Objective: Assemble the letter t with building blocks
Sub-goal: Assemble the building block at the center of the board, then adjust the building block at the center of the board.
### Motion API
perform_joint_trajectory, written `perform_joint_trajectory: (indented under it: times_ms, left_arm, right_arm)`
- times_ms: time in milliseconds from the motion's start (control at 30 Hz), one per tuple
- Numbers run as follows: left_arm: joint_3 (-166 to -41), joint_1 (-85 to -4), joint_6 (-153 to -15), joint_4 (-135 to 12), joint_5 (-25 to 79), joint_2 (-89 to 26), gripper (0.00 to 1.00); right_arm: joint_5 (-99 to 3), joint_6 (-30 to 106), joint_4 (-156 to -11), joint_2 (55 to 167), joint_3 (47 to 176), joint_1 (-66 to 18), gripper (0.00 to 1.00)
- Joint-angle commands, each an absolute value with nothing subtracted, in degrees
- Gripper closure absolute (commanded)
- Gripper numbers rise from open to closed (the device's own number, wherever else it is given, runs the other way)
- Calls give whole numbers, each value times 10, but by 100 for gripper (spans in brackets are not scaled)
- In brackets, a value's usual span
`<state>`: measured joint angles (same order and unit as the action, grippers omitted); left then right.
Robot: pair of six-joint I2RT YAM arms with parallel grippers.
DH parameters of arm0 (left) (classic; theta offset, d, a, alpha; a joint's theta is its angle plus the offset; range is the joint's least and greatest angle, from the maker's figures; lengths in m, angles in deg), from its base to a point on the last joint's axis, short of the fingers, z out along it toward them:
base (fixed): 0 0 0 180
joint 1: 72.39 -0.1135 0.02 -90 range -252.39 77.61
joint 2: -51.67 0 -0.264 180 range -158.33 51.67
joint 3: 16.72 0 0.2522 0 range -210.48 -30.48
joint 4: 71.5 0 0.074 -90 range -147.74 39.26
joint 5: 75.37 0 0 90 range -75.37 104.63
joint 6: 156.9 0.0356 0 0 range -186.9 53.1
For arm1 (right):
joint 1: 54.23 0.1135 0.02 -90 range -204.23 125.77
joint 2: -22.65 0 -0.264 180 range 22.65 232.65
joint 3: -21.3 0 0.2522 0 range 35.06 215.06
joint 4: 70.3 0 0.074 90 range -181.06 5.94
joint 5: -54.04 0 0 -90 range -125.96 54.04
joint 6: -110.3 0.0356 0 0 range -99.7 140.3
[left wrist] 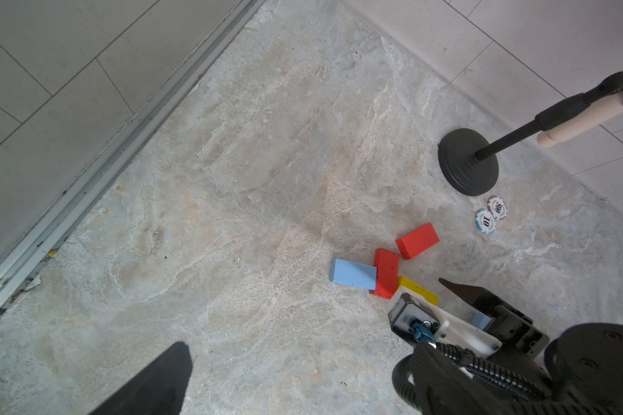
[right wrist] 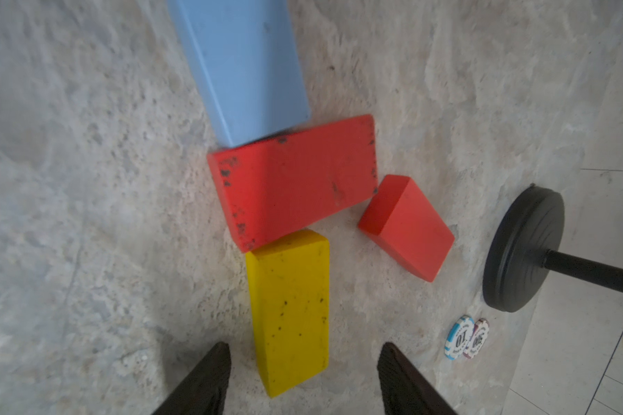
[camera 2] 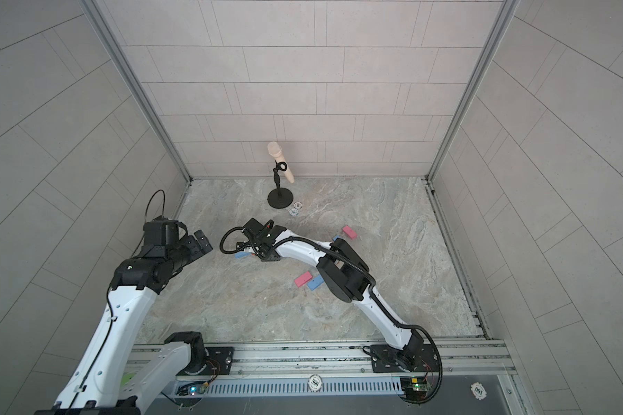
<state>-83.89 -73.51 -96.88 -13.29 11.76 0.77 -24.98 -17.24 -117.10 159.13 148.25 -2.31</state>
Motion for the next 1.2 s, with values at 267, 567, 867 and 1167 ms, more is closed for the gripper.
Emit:
perform_joint_trajectory:
  times_ms: [267, 567, 867, 1167]
  left_arm:
    - [-823, -738, -968, -139, 101, 16, 0]
    - [-808, -742, -1010, -170, 128, -6, 0]
    - [-807, -742, -991, -177, 136, -17, 0]
    - [-810, -742, -982, -170, 149, -11, 0]
  right_arm:
    - [-293, -47, -1155, 1421, 1349, -24, 29]
    - [-392, 399, -1194, 1348, 1323, -94, 84]
    - [-433, 567, -1203, 1404, 1319, -104, 100]
    - [-437, 592, -1192, 1457, 1342, -102, 100]
